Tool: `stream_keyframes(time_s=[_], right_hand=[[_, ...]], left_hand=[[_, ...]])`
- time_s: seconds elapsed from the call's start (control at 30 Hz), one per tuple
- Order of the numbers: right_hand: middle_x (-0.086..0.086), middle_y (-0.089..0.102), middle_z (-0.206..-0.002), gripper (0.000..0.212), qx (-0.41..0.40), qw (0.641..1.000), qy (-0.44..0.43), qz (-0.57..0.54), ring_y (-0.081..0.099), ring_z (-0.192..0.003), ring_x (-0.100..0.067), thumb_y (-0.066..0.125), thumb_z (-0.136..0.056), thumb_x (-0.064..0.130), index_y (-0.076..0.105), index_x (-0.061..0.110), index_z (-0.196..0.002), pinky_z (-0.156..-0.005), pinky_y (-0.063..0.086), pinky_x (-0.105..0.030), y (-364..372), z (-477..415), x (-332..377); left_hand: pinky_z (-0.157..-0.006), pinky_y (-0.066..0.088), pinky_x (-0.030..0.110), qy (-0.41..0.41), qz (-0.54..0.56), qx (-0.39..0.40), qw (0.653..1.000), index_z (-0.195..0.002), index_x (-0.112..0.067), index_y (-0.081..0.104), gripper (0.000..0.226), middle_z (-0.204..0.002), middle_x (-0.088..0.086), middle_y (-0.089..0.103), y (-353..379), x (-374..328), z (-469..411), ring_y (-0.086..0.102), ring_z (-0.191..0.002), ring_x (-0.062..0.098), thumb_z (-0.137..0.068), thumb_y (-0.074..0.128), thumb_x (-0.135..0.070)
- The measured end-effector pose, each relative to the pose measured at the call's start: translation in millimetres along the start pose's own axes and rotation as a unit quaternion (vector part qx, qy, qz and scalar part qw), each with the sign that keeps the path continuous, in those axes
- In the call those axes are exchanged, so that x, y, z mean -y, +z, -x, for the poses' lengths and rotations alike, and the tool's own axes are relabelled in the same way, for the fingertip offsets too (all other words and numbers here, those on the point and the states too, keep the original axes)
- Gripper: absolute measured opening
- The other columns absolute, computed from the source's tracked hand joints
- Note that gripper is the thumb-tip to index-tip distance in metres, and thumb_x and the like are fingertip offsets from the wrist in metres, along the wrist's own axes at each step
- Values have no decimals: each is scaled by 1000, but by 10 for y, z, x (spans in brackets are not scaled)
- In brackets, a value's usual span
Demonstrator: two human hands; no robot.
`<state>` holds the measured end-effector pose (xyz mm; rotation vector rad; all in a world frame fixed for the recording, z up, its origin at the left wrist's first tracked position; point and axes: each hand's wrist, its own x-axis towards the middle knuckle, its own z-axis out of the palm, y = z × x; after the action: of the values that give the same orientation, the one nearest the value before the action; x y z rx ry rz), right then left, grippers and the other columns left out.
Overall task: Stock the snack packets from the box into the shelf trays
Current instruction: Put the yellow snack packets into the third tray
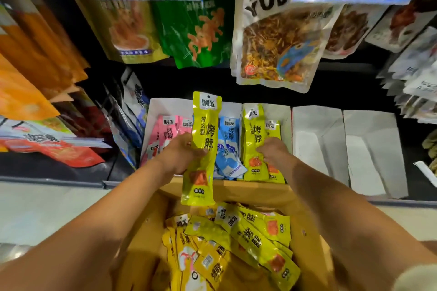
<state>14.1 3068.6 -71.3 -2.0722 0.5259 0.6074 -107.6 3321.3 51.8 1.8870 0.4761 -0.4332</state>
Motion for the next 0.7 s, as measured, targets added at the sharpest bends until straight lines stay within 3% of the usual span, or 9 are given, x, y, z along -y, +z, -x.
stream_keyframes(time_s=[0.13,0.2,0.27,0.37,0.43,0.57,0.63,0.7], right_hand=[[-13,61,-129,63,-15,989,-72,125,66,-104,-31,72,-86,16,46,11,-143,-81,55,-33,76,-86,-67],[-17,51,-141,87,-6,975,-120,186,58,-120,-32,81,-80,17,34,14,-153,-88,50,-30,106,-34,-67],[-16,33,-155,103,29,958,-156,240,42,-138,-33,85,-77,20,23,20,-159,-101,44,-33,130,40,-79],[-10,1,-167,101,99,924,-167,331,20,-151,-28,82,-81,30,20,19,-160,-113,34,-35,150,21,-176],[-3,-13,-167,99,115,901,-182,376,20,-151,-27,79,-84,37,18,18,-160,-115,35,-36,134,5,-227],[1,-5,-168,97,78,833,-228,499,12,-152,-36,66,-85,62,16,27,-160,-119,26,-52,77,-11,-229],[0,-1,-169,93,65,810,-236,533,12,-152,-35,61,-86,66,16,30,-159,-117,24,-55,60,-8,-200],[-1,-2,-169,91,56,800,-232,550,13,-152,-35,59,-88,65,15,30,-160,-117,24,-55,74,-9,-189]], left_hand=[[-49,49,14,-6,12,-7,1000,-103,-6,56,20,-96,14,62,-14,10,17,62,-76,19,-97,71,-18],[-47,47,11,-7,14,-10,1000,-96,-9,56,16,-95,13,61,-18,-29,50,60,-74,18,-97,71,-16],[-46,47,11,-12,23,-9,1000,-100,-7,55,18,-98,12,62,-22,-42,53,60,-74,18,-97,71,-15],[-50,50,19,-5,28,-6,1000,-102,-12,59,13,-101,10,64,-22,-107,88,61,-77,17,-97,70,-16],[-56,47,23,0,17,-4,1000,-98,-18,60,9,-101,5,66,-17,-124,90,64,-82,13,-98,69,-19],[-53,44,17,-2,34,-6,999,-86,-23,57,18,-104,4,64,-2,-98,75,63,-83,10,-98,69,-18],[-56,46,16,-16,49,-12,999,-105,-12,64,12,-122,14,63,3,-71,52,67,-96,18,-98,70,-19],[-61,45,15,-17,61,-4,998,-137,5,50,54,-142,22,55,21,-21,12,65,-110,27,-96,72,-22]])
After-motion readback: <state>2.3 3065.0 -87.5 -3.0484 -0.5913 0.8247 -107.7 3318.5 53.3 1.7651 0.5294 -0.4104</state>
